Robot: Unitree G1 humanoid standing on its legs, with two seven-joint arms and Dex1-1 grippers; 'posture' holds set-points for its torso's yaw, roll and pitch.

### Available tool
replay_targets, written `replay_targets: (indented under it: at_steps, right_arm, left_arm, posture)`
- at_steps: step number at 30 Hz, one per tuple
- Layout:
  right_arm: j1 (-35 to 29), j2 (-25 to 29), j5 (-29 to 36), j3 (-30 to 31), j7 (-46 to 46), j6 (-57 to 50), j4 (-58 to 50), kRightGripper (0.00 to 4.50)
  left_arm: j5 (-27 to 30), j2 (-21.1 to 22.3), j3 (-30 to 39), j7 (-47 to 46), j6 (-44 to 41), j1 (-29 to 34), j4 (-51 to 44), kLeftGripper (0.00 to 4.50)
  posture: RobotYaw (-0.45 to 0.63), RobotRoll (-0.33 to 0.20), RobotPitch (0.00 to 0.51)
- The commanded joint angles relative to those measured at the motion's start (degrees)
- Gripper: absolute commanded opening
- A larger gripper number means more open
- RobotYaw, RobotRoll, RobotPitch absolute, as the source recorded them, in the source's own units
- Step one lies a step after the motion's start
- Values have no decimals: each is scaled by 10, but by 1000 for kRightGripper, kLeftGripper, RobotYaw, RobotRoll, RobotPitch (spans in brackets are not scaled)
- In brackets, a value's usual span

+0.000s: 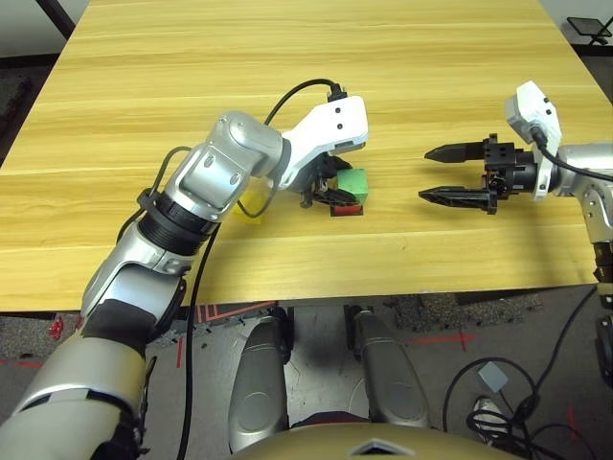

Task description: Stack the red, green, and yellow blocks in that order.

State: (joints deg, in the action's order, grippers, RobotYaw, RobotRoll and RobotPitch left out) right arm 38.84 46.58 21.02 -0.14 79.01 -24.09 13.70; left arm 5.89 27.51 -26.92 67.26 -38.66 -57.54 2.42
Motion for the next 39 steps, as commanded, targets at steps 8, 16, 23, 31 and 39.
replay_targets:
  at_steps: [8, 16, 23, 31, 39]
  right_arm:
    - [-2, 6, 6, -4, 0, -6, -8, 4500]
    - [1, 6, 5, -4, 3, -4, -2, 4500]
    - [4, 18, 7, 1, 53, 26, 15, 4500]
    - [12, 16, 1, 4, 84, 50, 42, 4500]
    - [25, 8, 1, 7, 80, 45, 41, 4500]
  left_arm:
    - [-9, 1, -6, 9, 16, -1, 12, 2082]
    - [2, 58, 2, 51, -17, 19, -51, 4491]
    - [19, 212, 27, 134, -13, 55, -118, 4491]
    - [-14, 278, 52, 141, 74, 74, -46, 4491]
    - [-37, 267, 45, 133, 130, 110, -23, 4491]
  posture:
    - [-14, 37, 278]
    - [4, 39, 268]
    - [34, 42, 258]
    - [56, 40, 252]
    - [50, 30, 247]
